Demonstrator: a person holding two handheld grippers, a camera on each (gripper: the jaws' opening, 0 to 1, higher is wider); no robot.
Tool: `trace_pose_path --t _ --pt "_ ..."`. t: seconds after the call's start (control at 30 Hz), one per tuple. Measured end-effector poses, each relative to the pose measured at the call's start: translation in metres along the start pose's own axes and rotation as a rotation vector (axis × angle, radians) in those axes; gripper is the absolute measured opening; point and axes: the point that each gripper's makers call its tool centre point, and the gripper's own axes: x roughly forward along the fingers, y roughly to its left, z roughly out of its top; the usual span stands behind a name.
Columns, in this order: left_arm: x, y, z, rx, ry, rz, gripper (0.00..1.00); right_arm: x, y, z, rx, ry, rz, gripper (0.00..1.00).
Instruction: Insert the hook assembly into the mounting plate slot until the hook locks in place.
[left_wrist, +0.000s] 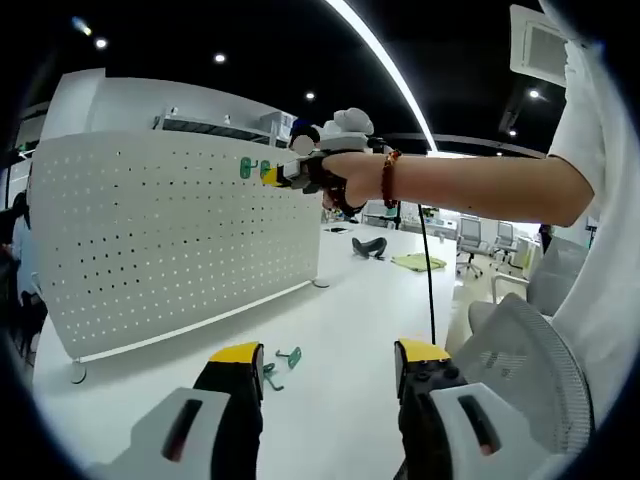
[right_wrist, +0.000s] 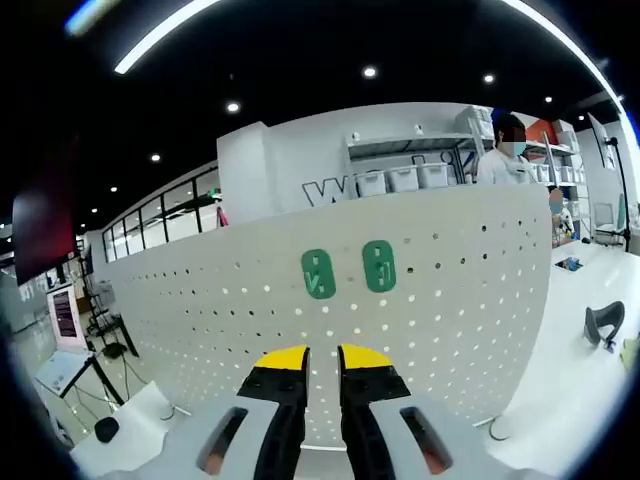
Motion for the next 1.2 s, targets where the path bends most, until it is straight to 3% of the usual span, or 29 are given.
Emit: trace_pose_path --t 0.13,0.3,0.5,0.77,0.87,1.2 --pt "0.002 0.001 0.005 0.017 0.006 -0.001 0.54 -0.012 0.004 -0.010 -0.029 0.011 0.024 0.12" --pt "0.009 -0.003 0.000 0.046 0.045 -0.014 0.54 -0.024 0.011 -0.036 0.031 0.051 0.066 0.13" --pt "0.013 -0.005 -0.008 0.099 0.106 -0.025 0.54 -0.035 0.019 -0.051 0.040 0.061 0.095 0.15" --pt "0.014 -0.002 -0.011 0.102 0.136 -0.026 0.54 -0.056 0.032 -0.068 0.023 0.066 0.151 0.18" --pt "0.014 0.002 -0.013 0.061 0.146 -0.016 0.53 -0.065 0.039 -0.077 0.022 0.076 0.186 0.18" --pt "0.016 0.011 -0.021 0.077 0.183 0.015 0.53 -0.087 0.043 -0.100 0.011 0.102 0.222 0.20"
